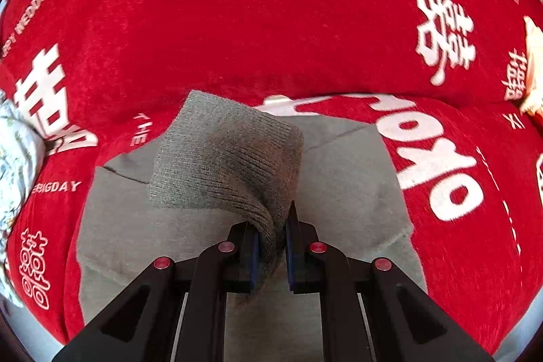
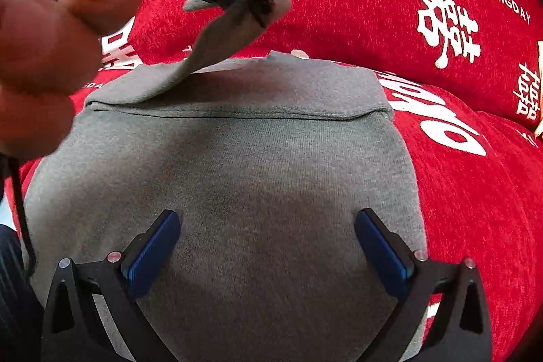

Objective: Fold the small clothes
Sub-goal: 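Lay the held sleeve across the sweater body and open the left gripper, then bring both grippers to the sweater hem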

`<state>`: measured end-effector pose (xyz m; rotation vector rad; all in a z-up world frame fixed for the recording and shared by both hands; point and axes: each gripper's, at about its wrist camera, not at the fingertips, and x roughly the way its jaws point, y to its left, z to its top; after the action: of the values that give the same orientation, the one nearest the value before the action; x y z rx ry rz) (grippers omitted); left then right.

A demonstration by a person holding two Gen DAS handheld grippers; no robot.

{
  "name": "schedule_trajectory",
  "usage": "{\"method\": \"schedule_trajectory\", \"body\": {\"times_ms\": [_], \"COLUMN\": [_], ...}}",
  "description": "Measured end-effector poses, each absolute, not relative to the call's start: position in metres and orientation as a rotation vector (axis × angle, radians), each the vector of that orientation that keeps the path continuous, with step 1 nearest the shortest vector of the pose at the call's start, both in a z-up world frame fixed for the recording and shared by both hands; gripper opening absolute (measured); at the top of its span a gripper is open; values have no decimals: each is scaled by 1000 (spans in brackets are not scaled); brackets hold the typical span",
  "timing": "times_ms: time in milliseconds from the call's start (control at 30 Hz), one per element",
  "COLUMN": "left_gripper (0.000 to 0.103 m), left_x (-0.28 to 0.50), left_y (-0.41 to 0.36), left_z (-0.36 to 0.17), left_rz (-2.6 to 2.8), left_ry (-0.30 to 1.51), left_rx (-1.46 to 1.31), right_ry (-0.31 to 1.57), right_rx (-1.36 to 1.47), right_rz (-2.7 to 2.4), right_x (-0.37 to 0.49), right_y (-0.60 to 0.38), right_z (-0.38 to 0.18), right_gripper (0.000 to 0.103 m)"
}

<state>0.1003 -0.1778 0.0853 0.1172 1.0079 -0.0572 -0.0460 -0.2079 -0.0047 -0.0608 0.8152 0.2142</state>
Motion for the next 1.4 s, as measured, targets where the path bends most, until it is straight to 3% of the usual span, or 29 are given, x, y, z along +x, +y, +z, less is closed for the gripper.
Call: {"method": "schedule_trajectory", "body": {"times_ms": [633,667,700,733,800,1033,1200,1400], "left_gripper": [14,17,38,73,93,93,93,93], "left_x": [112,114,116,118,120,114,97,102], "left_y": [-201,-199,-197,-194,-182,-158,-102,-9], "left_z": [36,32,29,27,25,44,71,57], "left_rz": [-325,-343,-353,-365,-382,-422,-418,-159], "left_ry": [1164,1184,1199,1212,1213,1140,1017,1016], "left_rx": [31,12,-10,-42,-137,-187,-231,-308], "right_ry": [799,797,796,795,793,797,755,709], "right_rx": [-61,-60,-60,-60,-60,-49,-9,-62], "right_rz": [222,223,224,225,225,230,191,267], "right_x": [-50,-50,-50,-51,-52,-52,-48,-2], "right_y": [-205,-205,-205,-204,-203,-205,-215,-184], "right_z": [-5,-5,-5,-5,-5,-3,20,57], "right_gripper": [103,103,103,103,103,103,103,103]}}
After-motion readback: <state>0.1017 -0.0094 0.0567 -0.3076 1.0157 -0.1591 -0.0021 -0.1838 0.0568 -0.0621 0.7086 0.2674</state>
